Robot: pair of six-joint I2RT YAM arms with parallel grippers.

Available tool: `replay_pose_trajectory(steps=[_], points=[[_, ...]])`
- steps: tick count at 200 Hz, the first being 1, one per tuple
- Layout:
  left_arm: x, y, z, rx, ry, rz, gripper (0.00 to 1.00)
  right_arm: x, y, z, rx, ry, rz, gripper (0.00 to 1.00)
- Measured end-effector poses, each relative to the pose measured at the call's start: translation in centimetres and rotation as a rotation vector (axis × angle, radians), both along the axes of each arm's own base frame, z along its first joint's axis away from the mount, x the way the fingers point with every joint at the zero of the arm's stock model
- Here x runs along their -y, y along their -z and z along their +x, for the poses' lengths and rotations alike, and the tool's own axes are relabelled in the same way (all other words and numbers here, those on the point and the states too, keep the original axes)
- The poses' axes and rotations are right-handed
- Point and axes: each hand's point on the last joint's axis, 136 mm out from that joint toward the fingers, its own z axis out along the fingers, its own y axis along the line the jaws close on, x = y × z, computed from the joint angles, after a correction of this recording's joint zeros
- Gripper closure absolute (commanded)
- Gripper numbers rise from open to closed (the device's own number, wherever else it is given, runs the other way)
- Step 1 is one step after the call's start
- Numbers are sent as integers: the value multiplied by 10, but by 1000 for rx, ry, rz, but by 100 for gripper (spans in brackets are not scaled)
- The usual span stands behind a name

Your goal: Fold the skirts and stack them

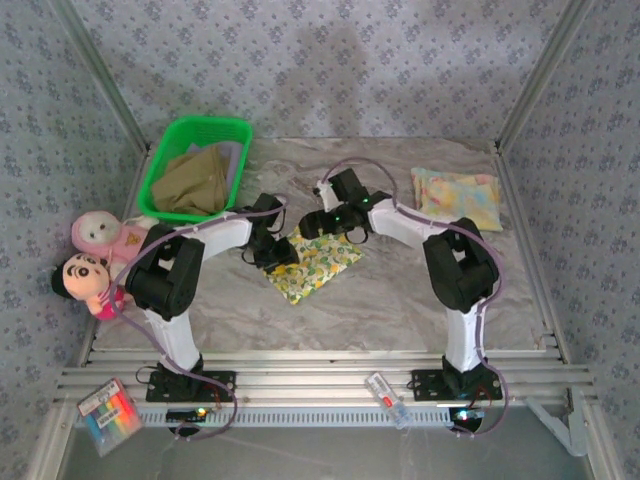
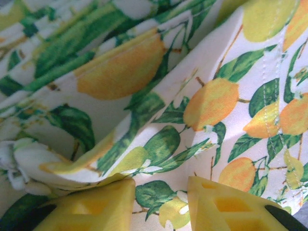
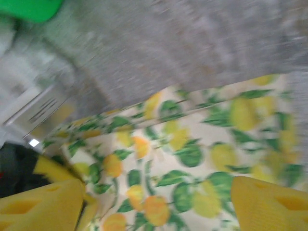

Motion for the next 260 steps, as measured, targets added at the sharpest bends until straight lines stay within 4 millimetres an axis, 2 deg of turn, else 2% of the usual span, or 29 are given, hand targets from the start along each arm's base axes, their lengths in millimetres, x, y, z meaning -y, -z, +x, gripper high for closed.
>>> replay_pose_trajectory(steps=[11, 26, 61, 92, 142, 177, 196, 215, 239, 260], points=[[0, 0, 0, -1, -1, -2, 63, -9, 2, -9, -34, -17, 29, 0], [-1, 0, 2, 2, -5, -3, 63, -12, 9, -14, -78, -15, 50, 0], [-6, 0, 7, 15, -3, -3, 63, 5, 46, -18, -213, 68, 48, 0], [-10, -1, 14, 41, 33, 1, 61, 14, 43, -10, -266, 195, 120, 0], [-19, -6, 29, 107, 134, 62, 57, 28, 35, -23, -318, 357, 258, 0], [-33, -3, 32, 113, 154, 119, 58, 67, 32, -4, -242, 429, 199, 1], [-34, -1, 33, 106, 162, 128, 59, 91, 33, 8, -224, 425, 167, 3], [-34, 0, 34, 100, 167, 134, 60, 105, 39, 19, -246, 392, 142, 5], [-35, 1, 33, 93, 171, 138, 60, 101, 49, 24, -278, 305, 119, 12], [-35, 1, 33, 94, 172, 138, 60, 91, 46, 19, -300, 233, 144, 19]])
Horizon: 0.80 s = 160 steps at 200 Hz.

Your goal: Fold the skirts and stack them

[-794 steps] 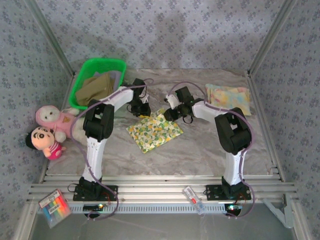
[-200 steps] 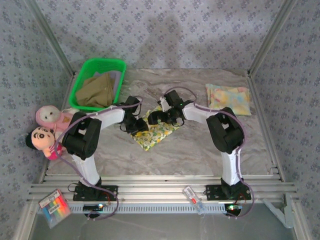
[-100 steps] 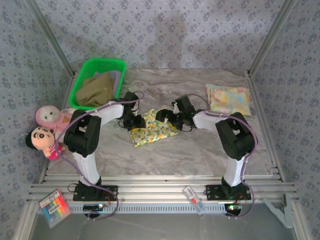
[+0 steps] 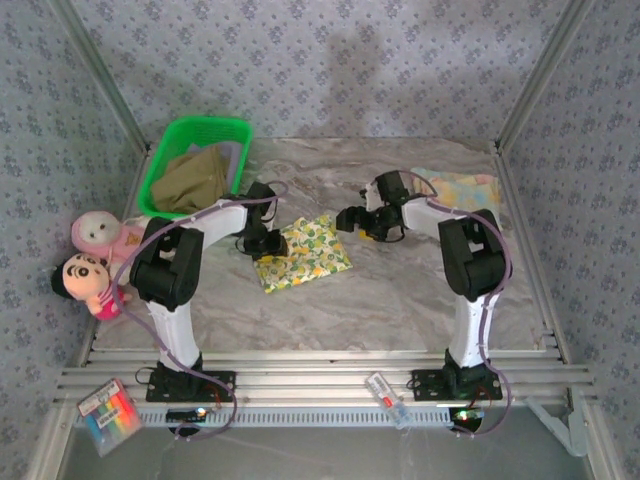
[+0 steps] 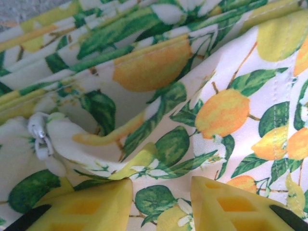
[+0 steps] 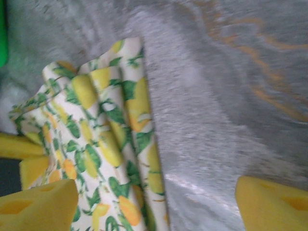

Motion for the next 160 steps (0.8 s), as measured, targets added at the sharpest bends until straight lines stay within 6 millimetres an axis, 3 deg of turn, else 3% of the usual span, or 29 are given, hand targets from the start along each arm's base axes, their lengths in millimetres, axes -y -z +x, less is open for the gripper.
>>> replay_pose_trajectory(steps=[53, 106, 125, 160], points=[[-1, 0, 0, 0, -2, 1, 60, -32, 6, -19, -50, -137, 61, 25], [-2, 1, 1, -1, -5, -2, 60, -51, 6, -24, -78, -195, 85, 33], [-1, 1, 0, -3, -5, -5, 60, -55, 9, -27, -90, -200, 84, 41], [-1, 1, 0, -3, -6, -9, 60, -56, 19, -26, -108, -185, 51, 68]])
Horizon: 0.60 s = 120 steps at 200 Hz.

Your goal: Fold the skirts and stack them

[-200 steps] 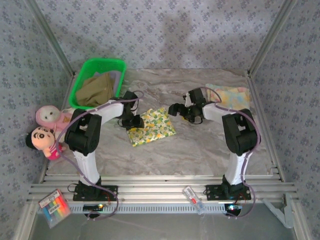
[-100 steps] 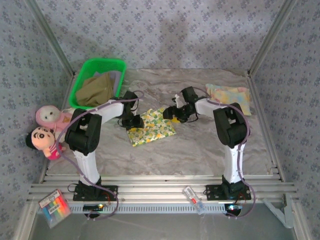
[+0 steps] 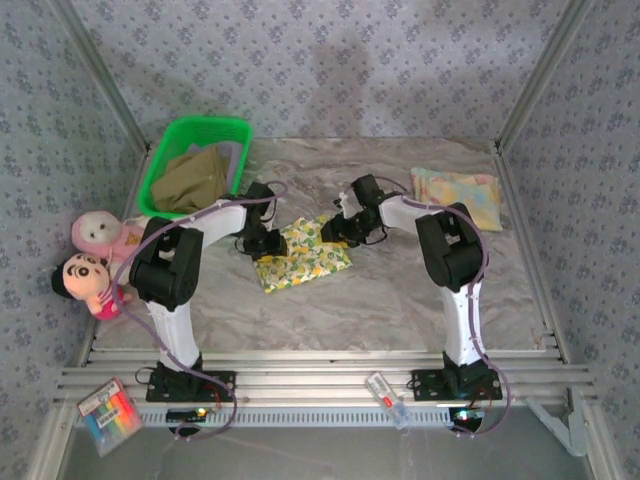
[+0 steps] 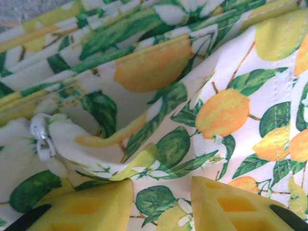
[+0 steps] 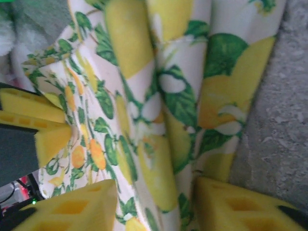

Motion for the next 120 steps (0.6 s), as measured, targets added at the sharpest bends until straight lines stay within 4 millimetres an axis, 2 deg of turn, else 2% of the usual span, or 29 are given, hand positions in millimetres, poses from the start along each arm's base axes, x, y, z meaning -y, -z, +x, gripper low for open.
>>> replay_pose_trajectory(steps=[17, 35, 63, 90, 120], points=[[0, 0, 1, 1, -3, -5, 60, 0, 6, -1, -16, 21, -31, 80], [1, 0, 2, 3, -5, -13, 59, -1, 10, -5, -22, 29, -56, 100], [2, -2, 5, 7, -12, -21, 59, 3, 8, -6, -5, 46, -105, 100], [9, -5, 15, 30, -17, -44, 54, 14, 2, -7, 30, 67, -174, 100], [21, -11, 23, 64, -29, -85, 31, 22, -10, -3, 84, 72, -207, 100]])
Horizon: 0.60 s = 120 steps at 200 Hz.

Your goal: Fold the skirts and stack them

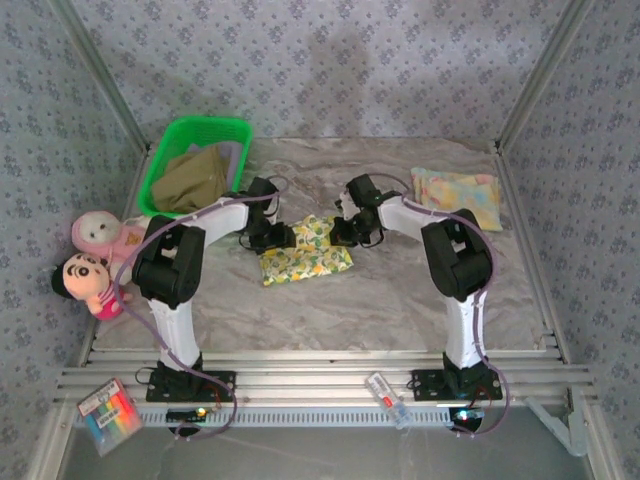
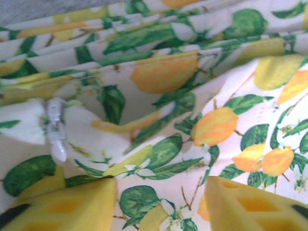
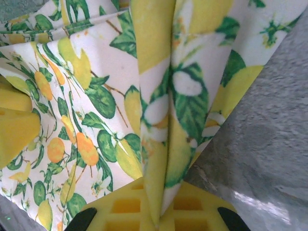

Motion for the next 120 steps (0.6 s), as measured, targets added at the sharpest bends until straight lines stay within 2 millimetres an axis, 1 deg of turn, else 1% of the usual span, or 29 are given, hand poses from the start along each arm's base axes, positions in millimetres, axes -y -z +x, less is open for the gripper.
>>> replay_pose_trajectory(steps=[9, 24, 41, 59, 81, 120], points=[[3, -4, 3, 13, -8, -13, 23, 4, -1, 1, 11, -2, -20, 100], [5, -12, 8, 39, -35, -24, 13, 15, 0, 4, 21, 3, -71, 100], [-1, -21, 14, 70, -67, -15, 1, 40, 3, 9, 26, 28, -153, 100], [-7, -31, 22, 101, -120, -13, 0, 67, 2, 14, 28, 55, -220, 100], [-9, -47, 34, 154, -173, -36, 0, 98, -5, 21, 49, 83, -276, 100], [-8, -58, 50, 210, -239, -60, 0, 147, -20, 38, 78, 112, -323, 100]])
